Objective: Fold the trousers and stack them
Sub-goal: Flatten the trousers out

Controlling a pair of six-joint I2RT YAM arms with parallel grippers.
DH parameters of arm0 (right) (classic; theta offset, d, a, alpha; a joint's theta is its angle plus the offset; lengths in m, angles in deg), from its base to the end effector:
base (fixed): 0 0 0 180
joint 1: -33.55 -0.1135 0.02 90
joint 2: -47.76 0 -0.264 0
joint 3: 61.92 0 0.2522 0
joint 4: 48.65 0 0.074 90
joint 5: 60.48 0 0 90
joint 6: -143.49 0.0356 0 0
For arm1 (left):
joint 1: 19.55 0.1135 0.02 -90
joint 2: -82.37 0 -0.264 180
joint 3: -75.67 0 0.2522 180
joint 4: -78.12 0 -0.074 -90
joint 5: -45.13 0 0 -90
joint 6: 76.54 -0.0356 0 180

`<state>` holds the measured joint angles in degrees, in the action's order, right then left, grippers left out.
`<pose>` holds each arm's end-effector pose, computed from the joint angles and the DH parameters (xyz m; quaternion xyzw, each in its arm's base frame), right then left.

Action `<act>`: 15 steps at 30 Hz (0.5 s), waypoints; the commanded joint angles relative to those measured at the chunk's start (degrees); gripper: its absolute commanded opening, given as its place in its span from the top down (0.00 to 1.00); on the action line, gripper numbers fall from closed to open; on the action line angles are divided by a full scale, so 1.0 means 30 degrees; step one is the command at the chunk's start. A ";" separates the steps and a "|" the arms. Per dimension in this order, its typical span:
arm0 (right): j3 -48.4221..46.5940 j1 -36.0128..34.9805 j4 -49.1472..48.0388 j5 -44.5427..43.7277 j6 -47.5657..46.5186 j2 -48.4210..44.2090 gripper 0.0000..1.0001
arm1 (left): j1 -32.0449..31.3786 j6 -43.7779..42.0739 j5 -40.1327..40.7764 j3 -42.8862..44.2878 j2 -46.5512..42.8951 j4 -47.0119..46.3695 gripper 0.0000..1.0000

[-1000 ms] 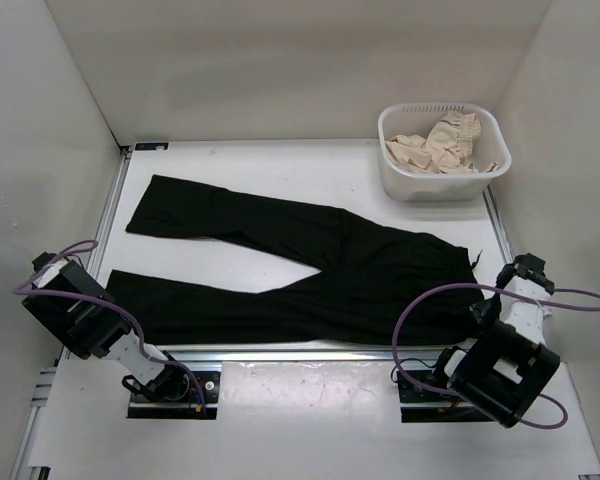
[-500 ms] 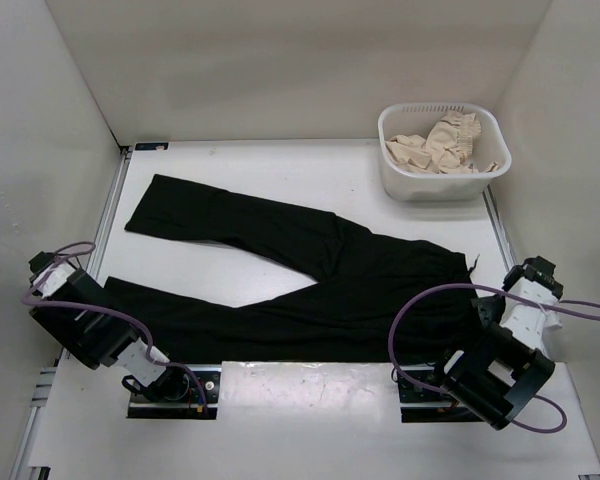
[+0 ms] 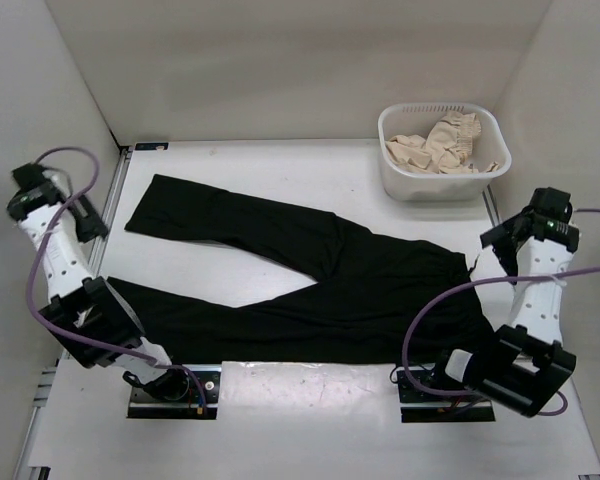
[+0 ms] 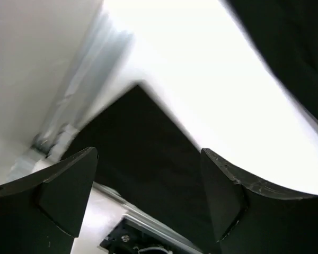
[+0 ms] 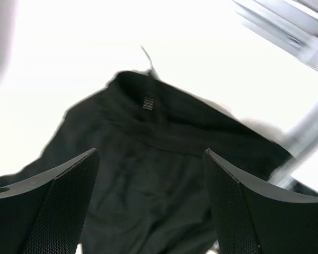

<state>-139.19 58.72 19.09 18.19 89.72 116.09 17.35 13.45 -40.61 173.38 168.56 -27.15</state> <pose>0.2034 -0.1033 0.3049 0.5122 0.8106 -0.0688 0.2755 0.2375 0.1816 0.3295 -0.3157 0.9195 0.1076 0.2082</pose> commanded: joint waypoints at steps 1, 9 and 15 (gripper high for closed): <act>-0.1125 -0.0157 -0.1377 0.2687 -0.1148 0.1621 0.17 | -0.3090 0.0004 -0.2062 0.0931 0.2659 0.1532 0.11; -0.3410 -0.2703 -0.2492 0.3953 0.0197 0.7421 0.16 | -0.7172 0.0004 -0.0571 0.6587 0.9437 -0.0780 0.08; -0.3646 -0.3848 -0.3138 0.4100 0.2043 1.0850 0.16 | -0.8347 0.0004 0.4928 0.4930 1.2547 -0.2683 0.10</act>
<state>-148.26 47.20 10.96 29.75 92.23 145.93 -7.45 13.45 -36.27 190.69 206.35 -32.00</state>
